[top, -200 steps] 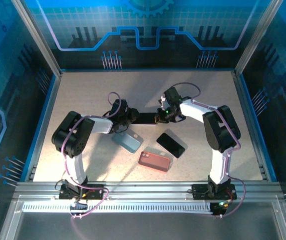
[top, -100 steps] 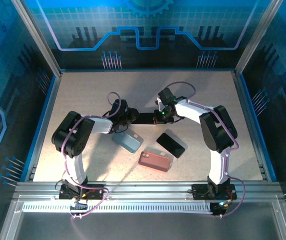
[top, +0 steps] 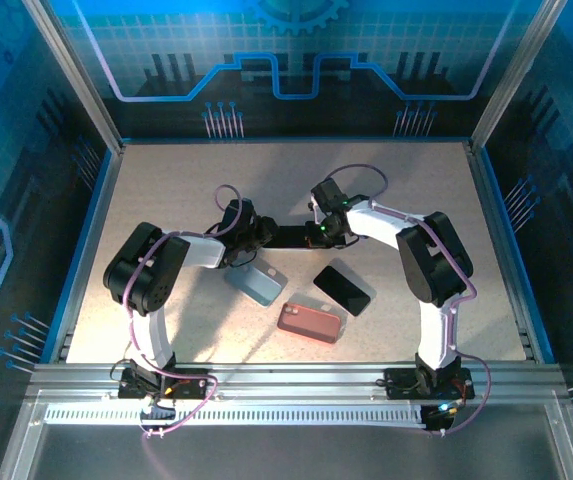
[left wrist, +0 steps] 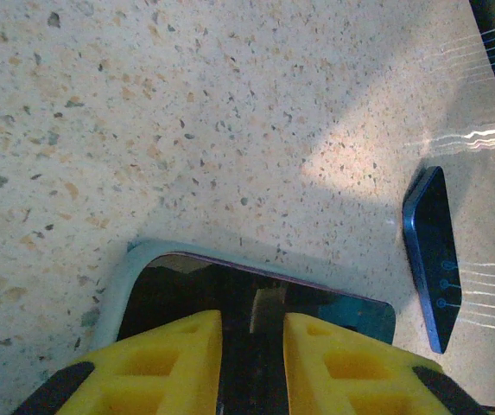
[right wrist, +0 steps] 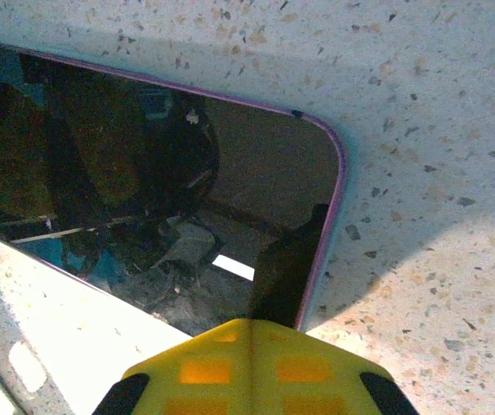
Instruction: Put the phone into the phone case
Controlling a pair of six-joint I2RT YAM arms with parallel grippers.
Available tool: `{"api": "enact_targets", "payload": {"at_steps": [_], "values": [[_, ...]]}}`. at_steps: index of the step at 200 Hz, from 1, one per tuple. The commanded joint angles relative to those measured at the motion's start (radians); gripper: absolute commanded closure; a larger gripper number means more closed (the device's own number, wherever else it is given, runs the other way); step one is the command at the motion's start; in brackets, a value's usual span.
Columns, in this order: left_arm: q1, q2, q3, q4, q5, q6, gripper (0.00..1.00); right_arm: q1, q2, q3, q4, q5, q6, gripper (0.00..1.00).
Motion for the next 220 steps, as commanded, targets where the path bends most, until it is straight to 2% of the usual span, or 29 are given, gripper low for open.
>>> {"api": "enact_targets", "payload": {"at_steps": [1, 28, 52, 100, 133, 168, 220], "values": [[0.004, 0.034, -0.031, -0.048, -0.011, 0.008, 0.74, 0.087, 0.205, -0.143, -0.092, -0.053, 0.029, 1.00], [0.005, 0.038, -0.032, -0.050, -0.018, 0.008, 0.74, 0.089, 0.193, -0.192, -0.054, -0.106, 0.052, 1.00], [0.005, 0.032, -0.029, -0.061, -0.022, 0.011, 0.74, 0.087, 0.107, -0.217, -0.051, -0.117, 0.066, 1.00], [0.006, 0.027, 0.001, -0.097, -0.018, 0.030, 0.74, 0.041, -0.059, -0.111, -0.152, -0.089, 0.035, 1.00], [0.005, 0.017, 0.010, -0.115, -0.013, 0.045, 0.74, -0.002, -0.128, -0.031, -0.163, -0.118, 0.022, 1.00], [0.007, -0.025, 0.002, -0.106, -0.014, 0.064, 0.74, -0.054, -0.129, 0.057, -0.174, -0.108, -0.020, 1.00], [0.012, -0.095, 0.022, -0.154, 0.021, 0.073, 0.74, -0.080, -0.028, 0.169, -0.220, -0.057, -0.094, 1.00]]}}
